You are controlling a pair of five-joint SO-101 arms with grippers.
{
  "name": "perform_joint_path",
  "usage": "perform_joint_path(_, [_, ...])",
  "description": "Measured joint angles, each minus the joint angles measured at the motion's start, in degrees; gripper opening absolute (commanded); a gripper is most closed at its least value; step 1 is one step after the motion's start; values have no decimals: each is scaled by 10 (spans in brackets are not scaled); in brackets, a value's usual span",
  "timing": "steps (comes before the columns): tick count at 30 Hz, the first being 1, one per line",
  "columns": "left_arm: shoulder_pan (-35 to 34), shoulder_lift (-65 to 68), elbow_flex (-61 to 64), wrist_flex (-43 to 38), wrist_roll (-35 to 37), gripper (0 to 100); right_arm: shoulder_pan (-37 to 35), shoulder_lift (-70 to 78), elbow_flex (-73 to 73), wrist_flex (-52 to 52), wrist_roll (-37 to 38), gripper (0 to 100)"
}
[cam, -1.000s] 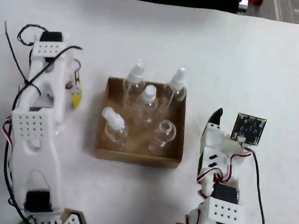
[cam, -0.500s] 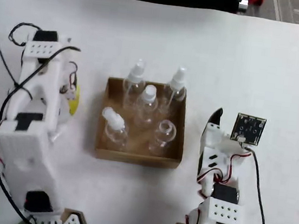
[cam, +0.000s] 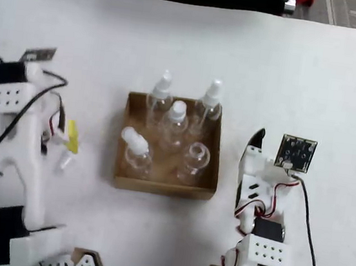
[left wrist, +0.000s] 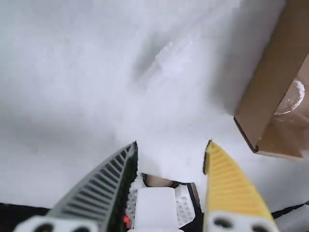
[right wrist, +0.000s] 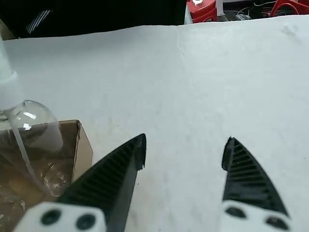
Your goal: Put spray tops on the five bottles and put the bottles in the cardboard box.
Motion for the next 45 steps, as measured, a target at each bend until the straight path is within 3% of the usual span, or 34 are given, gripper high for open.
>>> perform_joint_path(9, [-19,128,40,-4,-6,246,0,0,0,0,0,233])
perform_joint_path(14, [6,246,40,-12,-75,245,2,0,0,0,0,233])
perform_joint_path(18, [16,340,18,-37,-88,245,0,0,0,0,0,233])
perform_joint_path(26, [-38,494,-173,-10,-90,245,1,0,0,0,0,233])
perform_joint_path(30, [-80,514,-302,-5,-90,245,0,0,0,0,0,233])
perform_joint_path(35, [-84,519,-419,-5,-90,245,0,0,0,0,0,233])
perform_joint_path(45, [-94,513,-513,-2,-92,245,1,0,0,0,0,233])
